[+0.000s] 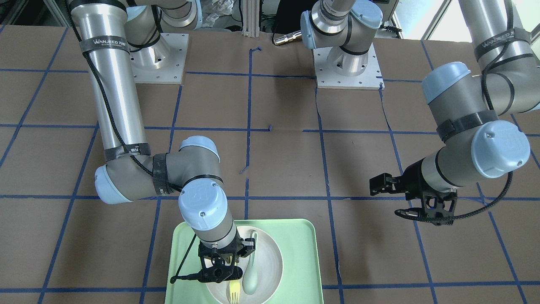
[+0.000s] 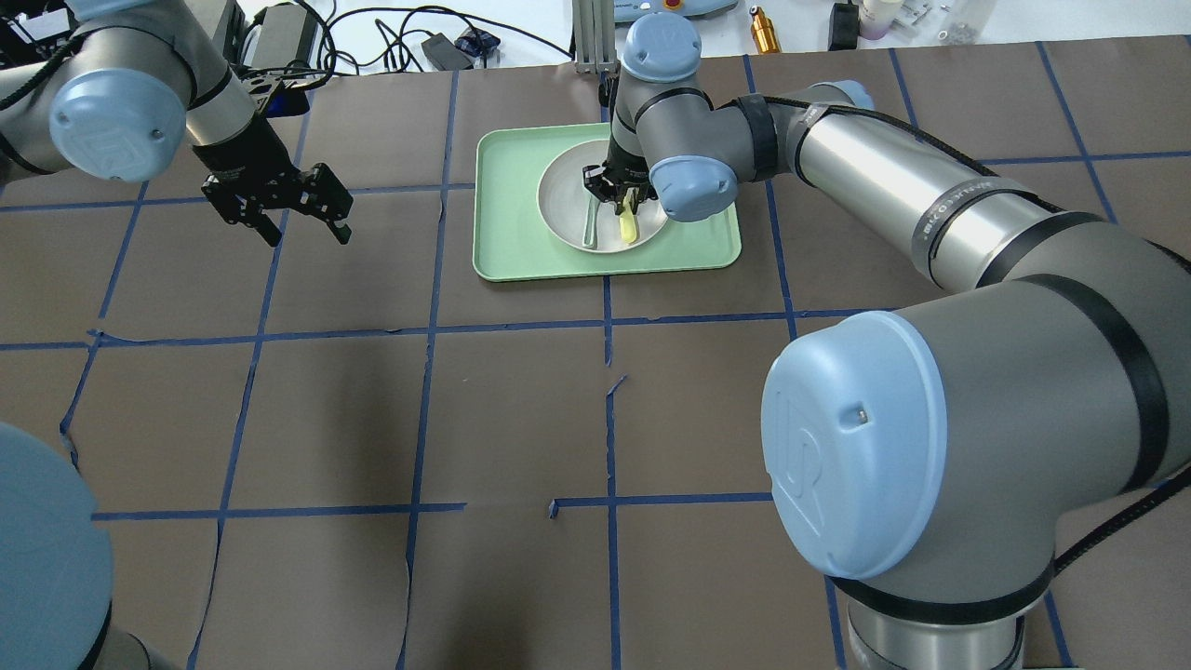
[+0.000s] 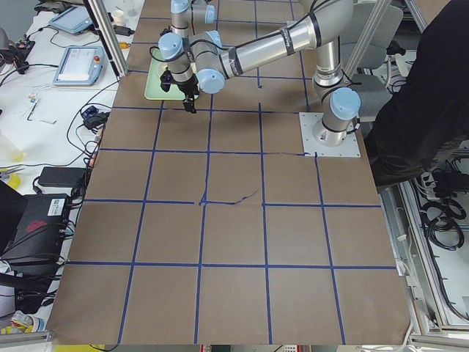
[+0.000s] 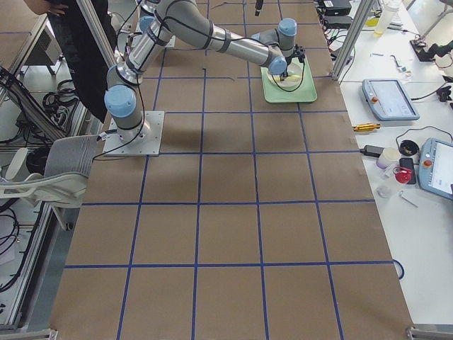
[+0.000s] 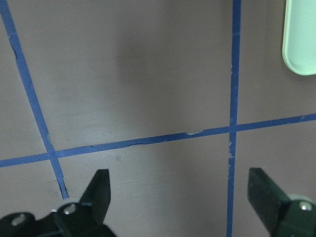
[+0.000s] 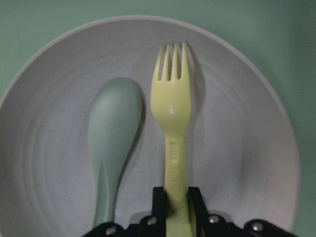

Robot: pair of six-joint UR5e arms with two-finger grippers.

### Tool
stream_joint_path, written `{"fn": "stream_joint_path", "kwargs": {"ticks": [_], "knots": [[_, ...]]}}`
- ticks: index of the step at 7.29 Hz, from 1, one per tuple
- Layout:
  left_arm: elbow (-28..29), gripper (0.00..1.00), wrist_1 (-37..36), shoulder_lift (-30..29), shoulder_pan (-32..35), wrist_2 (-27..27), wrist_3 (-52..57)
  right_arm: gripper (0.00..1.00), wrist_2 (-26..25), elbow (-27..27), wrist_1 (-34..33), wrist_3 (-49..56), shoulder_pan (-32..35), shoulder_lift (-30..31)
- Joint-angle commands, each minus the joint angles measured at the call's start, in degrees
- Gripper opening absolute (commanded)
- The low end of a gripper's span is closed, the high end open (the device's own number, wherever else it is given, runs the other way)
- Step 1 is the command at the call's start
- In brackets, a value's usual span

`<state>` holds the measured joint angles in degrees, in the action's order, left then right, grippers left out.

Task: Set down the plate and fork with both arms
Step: 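Carry the yellow fork off the plate and lay it on the tray beside it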

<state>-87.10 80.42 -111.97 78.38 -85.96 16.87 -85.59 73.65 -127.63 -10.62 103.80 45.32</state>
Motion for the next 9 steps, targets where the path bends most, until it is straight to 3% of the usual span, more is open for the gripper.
{"fn": "stream_joint_path", "kwargs": {"ticks": [1, 3, 6, 9], "knots": [[0.0, 1.0, 0.0, 0.35, -0.07, 0.0, 0.0, 0.0, -0.54, 0.0, 0.18, -3.41, 0.0, 0.99], [0.0, 1.0, 0.0, 0.61, -0.07, -0.09, 0.0, 0.0, -0.63, -0.17, 0.97, -3.35, -0.17, 4.5], [-0.61, 1.0, 0.0, 0.7, 0.02, 0.09, -0.09, 0.0, -0.19, 0.7, 1.24, 0.31, -6.12, 4.78], [-1.32, 1.0, -0.09, 1.67, 0.9, 0.44, -0.61, 0.0, 0.34, 2.72, 1.24, 3.41, -7.29, 3.03]]}}
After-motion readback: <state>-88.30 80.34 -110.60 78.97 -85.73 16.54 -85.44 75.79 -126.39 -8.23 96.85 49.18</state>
